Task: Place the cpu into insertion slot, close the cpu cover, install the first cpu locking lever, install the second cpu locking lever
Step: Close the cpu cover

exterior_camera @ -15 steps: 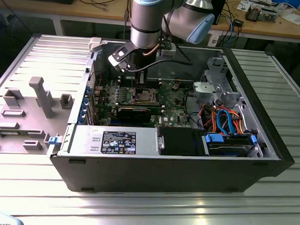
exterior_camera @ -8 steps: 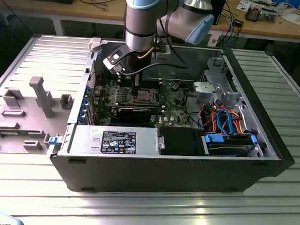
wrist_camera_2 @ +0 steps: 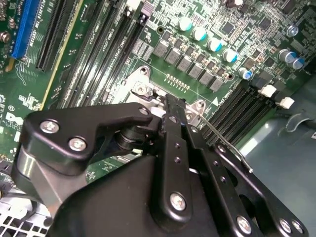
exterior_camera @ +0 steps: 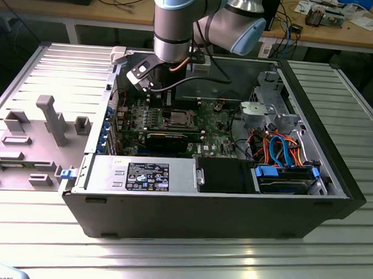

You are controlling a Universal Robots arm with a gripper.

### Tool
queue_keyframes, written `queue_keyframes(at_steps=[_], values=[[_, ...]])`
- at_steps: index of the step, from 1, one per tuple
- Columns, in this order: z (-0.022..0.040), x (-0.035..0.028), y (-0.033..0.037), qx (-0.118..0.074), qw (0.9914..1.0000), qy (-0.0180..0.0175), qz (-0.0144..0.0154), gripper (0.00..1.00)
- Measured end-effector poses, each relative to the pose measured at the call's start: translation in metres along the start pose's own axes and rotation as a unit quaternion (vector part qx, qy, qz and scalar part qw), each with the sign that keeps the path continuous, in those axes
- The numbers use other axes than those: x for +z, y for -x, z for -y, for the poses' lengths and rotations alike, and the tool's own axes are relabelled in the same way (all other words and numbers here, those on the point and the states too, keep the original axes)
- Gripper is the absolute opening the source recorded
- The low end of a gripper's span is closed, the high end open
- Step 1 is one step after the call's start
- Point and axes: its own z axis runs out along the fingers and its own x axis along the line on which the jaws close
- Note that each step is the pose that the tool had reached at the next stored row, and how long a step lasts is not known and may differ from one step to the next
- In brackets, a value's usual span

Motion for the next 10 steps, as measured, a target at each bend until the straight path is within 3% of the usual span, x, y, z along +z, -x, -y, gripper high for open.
queue_keyframes(at_steps=[7, 10], values=[[0.0000, 0.0026, 0.0000, 0.000, 1.00000, -0.0002, 0.0003, 0.11], [0.0001, -0.0026, 0.0001, 0.000, 1.00000, 0.0001, 0.0002, 0.11]])
